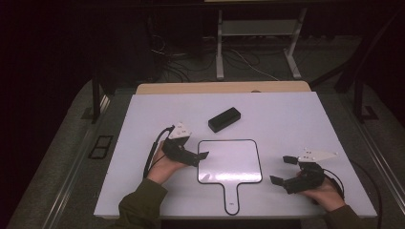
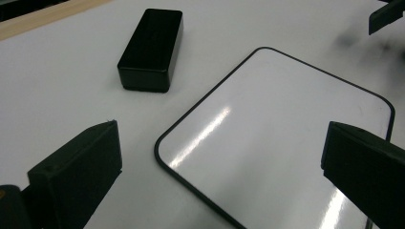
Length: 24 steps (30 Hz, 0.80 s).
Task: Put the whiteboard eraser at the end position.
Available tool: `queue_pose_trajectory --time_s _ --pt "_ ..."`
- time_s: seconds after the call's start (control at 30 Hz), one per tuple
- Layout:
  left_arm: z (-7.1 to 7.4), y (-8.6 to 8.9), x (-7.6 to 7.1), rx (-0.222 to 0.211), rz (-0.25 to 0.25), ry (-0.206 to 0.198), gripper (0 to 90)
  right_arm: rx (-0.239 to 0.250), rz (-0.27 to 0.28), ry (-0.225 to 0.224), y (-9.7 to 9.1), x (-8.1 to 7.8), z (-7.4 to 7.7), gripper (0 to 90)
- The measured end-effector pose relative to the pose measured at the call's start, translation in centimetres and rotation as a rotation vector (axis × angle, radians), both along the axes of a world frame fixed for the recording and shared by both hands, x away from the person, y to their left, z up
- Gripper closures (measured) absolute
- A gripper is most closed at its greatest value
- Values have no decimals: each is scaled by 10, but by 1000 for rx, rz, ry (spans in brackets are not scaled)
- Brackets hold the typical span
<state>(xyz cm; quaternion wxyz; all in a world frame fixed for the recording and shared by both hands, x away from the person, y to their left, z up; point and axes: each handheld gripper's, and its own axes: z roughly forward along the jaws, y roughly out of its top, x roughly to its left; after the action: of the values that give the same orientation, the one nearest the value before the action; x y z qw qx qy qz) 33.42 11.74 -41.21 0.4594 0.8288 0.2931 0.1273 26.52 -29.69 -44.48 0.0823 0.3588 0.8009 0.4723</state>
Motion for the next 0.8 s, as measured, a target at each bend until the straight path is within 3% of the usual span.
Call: queue_pose_trajectory --time_s 0.13,0.8 --pt "-3 9 -8 -21 14 -18 0 -4 1 2 1 0 0 0" --pt "-20 45 -50 -48 39 7 0 -13 0 -1 2 0 -1 0"
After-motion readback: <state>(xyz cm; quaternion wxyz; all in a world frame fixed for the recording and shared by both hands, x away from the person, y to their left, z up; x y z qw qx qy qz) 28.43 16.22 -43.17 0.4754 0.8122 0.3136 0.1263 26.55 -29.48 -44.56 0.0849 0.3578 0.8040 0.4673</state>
